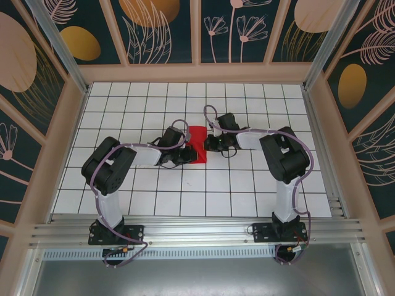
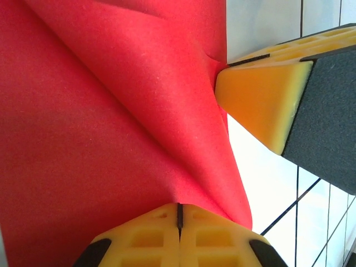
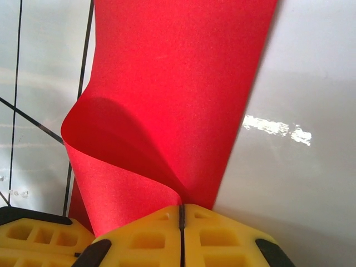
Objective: Fold a paper plane with a square sheet of paper (pick it up from the middle)
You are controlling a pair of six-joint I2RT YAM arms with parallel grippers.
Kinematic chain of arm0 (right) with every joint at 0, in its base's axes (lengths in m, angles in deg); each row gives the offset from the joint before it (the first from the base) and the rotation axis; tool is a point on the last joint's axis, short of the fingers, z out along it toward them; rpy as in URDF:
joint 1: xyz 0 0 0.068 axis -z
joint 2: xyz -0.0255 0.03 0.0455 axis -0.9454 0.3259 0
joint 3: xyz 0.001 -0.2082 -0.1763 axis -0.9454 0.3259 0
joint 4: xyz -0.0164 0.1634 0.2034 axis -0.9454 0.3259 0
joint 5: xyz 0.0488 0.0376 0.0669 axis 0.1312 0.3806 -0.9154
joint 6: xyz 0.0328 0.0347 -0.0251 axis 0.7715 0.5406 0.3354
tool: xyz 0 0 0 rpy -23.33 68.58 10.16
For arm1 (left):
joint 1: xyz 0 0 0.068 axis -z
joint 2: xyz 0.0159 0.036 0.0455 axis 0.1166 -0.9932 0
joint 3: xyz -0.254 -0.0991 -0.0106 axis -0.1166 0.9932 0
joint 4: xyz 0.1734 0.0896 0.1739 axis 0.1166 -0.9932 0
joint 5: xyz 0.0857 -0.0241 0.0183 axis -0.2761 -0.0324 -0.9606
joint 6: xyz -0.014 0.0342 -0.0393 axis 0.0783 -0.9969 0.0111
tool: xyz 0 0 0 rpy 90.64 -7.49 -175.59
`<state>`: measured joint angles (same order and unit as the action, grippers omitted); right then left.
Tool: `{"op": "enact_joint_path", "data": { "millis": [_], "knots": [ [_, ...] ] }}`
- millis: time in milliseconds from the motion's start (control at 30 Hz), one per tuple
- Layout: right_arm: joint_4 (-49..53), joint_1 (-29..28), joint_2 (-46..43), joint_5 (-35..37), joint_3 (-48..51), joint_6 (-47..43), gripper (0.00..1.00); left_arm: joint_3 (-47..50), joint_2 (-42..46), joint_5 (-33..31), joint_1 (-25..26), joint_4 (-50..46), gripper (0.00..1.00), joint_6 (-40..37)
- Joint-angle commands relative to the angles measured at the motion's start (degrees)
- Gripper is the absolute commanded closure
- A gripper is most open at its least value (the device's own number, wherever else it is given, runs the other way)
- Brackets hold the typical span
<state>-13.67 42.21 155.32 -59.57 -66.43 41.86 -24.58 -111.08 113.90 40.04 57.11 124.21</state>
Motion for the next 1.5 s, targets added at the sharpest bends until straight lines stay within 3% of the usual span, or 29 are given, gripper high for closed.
{"op": "enact_joint_path", "data": {
  "millis": [0, 500, 900, 1467],
  "knots": [
    [2.01, -0.14, 1.85, 3.15, -1.71, -1.35, 0.92, -0.56, 1.71, -1.86, 0.23, -4.54, 0.92, -1.37],
    [3.06, -0.23, 2.63, 4.44, -1.47, -1.5, 0.93, -1.86, 8.05, -4.41, -0.11, 1.42, 0.83, 0.69],
    [2.99, -0.28, 2.82, 4.08, -1.26, -1.42, 0.93, -5.68, 0.74, -2.41, -1.51, 7.72, 0.85, 3.71],
    [3.28, -0.25, 2.7, 4.36, -1.42, -1.07, 0.93, -5.74, -3.88, -2.2, -2.32, 7.67, 0.85, 3.64]
  ]
}}
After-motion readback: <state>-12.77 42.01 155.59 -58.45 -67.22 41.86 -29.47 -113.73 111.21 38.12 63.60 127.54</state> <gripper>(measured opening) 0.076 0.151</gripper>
